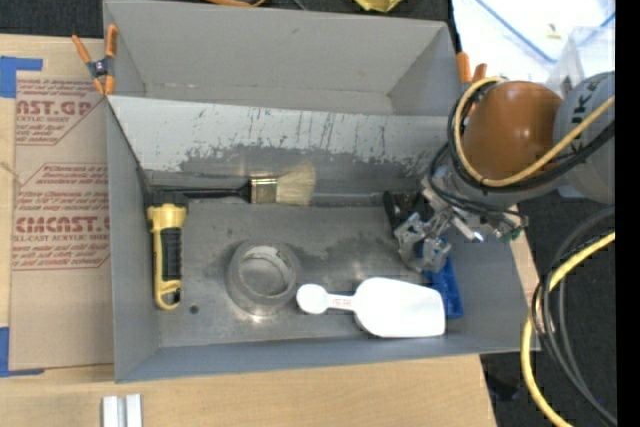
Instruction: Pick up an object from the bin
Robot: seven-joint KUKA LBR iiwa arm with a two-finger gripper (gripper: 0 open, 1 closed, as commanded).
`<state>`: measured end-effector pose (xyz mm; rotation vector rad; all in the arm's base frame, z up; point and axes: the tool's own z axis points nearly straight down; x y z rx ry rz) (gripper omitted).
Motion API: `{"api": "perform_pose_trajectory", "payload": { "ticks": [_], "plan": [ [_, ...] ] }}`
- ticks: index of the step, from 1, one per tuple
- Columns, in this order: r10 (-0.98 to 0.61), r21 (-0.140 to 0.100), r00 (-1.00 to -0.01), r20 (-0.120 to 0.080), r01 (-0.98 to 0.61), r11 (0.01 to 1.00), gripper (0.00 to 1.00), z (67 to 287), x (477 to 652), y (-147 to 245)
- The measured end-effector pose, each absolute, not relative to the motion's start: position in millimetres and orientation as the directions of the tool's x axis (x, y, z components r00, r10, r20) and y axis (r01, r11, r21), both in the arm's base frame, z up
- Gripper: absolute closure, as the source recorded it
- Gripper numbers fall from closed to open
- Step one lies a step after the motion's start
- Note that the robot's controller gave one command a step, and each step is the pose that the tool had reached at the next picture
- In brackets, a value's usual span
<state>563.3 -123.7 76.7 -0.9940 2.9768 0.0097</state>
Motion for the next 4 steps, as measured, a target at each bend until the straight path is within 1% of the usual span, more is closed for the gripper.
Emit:
{"api": "perform_pose_trajectory", "payload": {
  "ticks": [1,2,3,4],
  "plan": [
    [-0.435,0.007,-0.901,-0.003,-0.435,0.901,1.0,71,504.9,-89],
    [-0.609,-0.002,-0.793,-0.013,-0.609,0.793,1.0,146,546.0,-134],
    [-0.251,0.014,-0.968,0.008,-0.251,0.968,1.0,87,526.9,-48],
    [-0.602,0.009,-0.798,-0.02,-0.602,0.798,1.0,95,519.3,-137]
  ]
}}
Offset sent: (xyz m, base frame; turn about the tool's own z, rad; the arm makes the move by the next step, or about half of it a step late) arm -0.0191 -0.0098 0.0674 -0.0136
